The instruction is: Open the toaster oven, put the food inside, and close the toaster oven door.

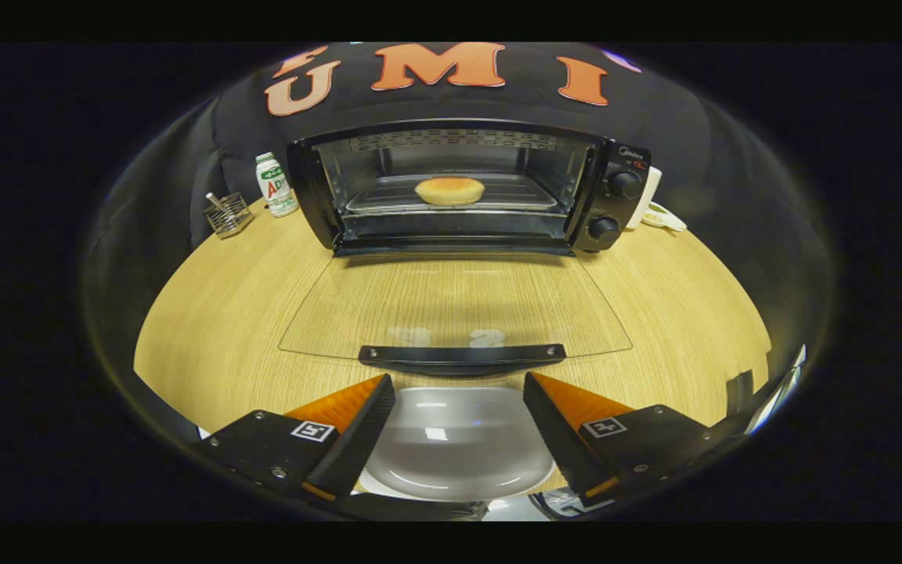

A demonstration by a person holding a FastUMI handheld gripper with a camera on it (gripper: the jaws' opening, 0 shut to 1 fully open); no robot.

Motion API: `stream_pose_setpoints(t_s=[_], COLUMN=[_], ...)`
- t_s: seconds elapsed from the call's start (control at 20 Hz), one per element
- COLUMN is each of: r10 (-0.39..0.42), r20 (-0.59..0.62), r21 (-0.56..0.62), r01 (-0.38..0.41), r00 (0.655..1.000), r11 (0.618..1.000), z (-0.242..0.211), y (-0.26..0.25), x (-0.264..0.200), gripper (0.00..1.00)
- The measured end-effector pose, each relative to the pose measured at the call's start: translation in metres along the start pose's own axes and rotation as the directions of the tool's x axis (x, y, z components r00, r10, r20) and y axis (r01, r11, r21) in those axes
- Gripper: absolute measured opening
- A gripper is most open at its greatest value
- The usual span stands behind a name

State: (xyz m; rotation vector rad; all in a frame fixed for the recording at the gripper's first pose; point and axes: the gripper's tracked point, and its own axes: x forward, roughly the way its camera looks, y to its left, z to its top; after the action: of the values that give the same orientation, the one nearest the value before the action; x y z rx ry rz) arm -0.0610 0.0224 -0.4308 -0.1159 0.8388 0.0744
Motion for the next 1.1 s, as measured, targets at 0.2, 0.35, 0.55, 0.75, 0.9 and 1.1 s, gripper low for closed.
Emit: stream_pose_setpoints(t_s=[0.2, 0.35, 0.55, 0.75, 0.9, 1.1], r10=[-0.003, -0.005, -0.006, -0.007, -0.007, -0.007], r20=[-0.017, -0.022, 0.005, 0.05, 0.105, 0.175], r21=[0.009, 0.011, 0.02, 0.023, 0.028, 0.038], r01=[0.003, 0.005, 0.006, 0.006, 0.005, 0.0], r00=[1.0, 1.0, 1.0, 0.999, 0.994, 0.985], r11=[1.0, 1.0, 1.0, 1.0, 1.0, 0.999], z=[0.004, 0.002, 0.009, 0.026, 0.048, 0.082], y=[0.001, 0.001, 0.001, -0.001, -0.003, -0.005], x=[0.011, 0.013, 0.005, -0.01, -0.024, -0.037], gripper=[0.99, 0.99, 0.99, 0.99, 0.99, 0.98])
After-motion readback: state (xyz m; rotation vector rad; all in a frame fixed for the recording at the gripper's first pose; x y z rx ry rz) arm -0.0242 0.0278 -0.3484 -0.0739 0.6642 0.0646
